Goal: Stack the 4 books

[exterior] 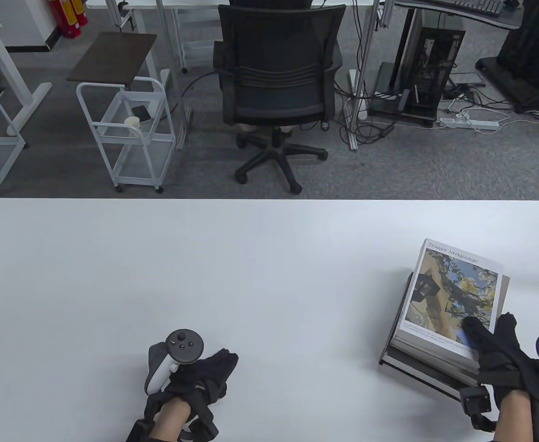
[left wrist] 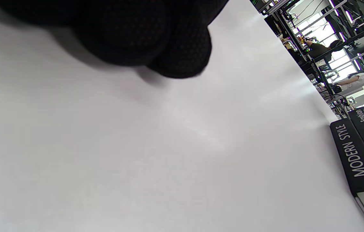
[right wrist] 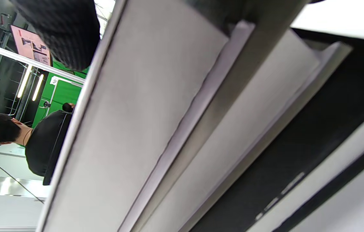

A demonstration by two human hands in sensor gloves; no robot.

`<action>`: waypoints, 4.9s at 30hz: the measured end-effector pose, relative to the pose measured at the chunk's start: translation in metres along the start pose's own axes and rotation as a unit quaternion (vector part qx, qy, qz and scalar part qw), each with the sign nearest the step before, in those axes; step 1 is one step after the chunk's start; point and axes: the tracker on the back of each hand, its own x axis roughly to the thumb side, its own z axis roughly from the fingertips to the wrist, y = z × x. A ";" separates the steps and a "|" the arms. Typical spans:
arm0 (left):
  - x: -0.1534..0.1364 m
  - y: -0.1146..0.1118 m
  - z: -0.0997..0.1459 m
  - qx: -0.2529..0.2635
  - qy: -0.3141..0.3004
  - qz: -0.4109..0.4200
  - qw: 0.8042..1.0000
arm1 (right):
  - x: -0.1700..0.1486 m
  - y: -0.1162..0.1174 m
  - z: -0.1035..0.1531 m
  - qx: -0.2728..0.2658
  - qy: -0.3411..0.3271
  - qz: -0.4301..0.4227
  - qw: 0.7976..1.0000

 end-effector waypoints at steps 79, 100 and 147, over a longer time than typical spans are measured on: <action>-0.028 0.040 0.021 0.052 0.035 0.074 0.995 | 0.087 0.289 0.069 0.324 -0.093 0.095 0.937; -0.023 0.044 0.029 0.065 0.008 0.073 0.995 | 0.121 0.270 0.105 0.168 -0.278 0.255 0.911; -0.030 0.047 0.016 0.153 -0.007 0.009 0.988 | 0.046 0.248 0.050 0.056 -0.240 0.313 0.917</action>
